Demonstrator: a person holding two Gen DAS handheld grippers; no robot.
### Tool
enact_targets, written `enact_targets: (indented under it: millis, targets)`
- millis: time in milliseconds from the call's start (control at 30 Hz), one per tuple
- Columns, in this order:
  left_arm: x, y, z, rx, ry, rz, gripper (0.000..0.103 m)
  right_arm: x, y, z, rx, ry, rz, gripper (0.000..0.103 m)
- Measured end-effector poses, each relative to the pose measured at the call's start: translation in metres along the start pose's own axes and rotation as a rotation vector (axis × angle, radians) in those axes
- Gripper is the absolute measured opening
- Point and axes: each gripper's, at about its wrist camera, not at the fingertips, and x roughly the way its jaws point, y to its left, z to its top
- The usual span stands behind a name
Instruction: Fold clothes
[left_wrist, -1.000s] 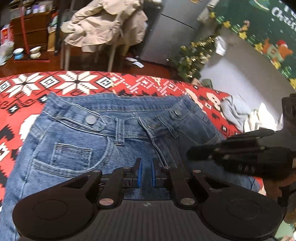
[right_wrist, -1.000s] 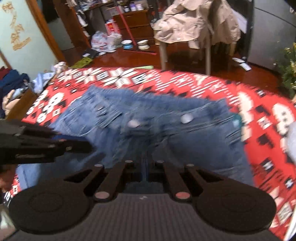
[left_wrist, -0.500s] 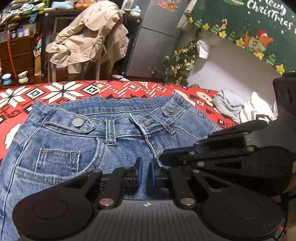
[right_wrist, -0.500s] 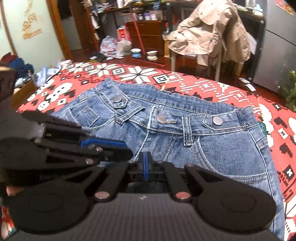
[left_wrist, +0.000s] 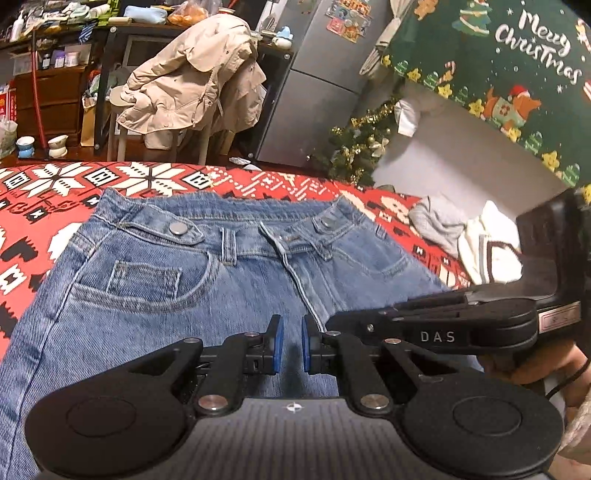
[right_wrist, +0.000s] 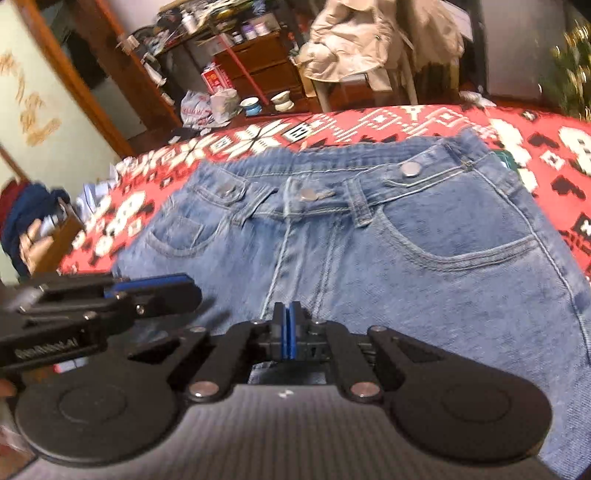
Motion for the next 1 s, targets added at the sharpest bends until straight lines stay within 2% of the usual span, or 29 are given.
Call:
enact_targets:
  millis: [167,333,433,567,633,700,767,1000]
  targets:
    - [0.003,-0.010,-0.003,0.000,0.007,-0.026,0.009,-0.002,0.012,-0.003,-0.032,0.000,-0.018,0.003]
    - [0.013,-0.034,-0.007,0.125,0.028,0.013,0.009,0.000,0.001,0.009,-0.011,0.056,0.024,0.002]
    - [0.021,-0.038,-0.007,0.135,0.034,0.036,0.009,-0.006,-0.001,0.017,-0.059,0.048,0.051,0.000]
    - [0.035,-0.041,-0.003,0.133,0.036,0.081,0.009,-0.004,-0.006,0.029,-0.081,0.037,0.003,0.000]
    - [0.044,-0.045,0.001,0.151,0.033,0.123,0.015,0.003,-0.013,0.035,-0.072,0.041,-0.011,0.000]
    - [0.051,-0.048,0.002,0.168,0.025,0.166,0.029,0.007,-0.018,0.041,-0.067,0.040,-0.012,0.000]
    - [0.055,-0.048,0.003,0.159,0.019,0.184,0.031,0.011,-0.020,0.044,-0.056,0.045,0.006,0.000]
    - [0.052,-0.046,-0.002,0.117,-0.010,0.202,0.019,0.020,-0.010,0.043,-0.085,0.044,0.012,0.000]
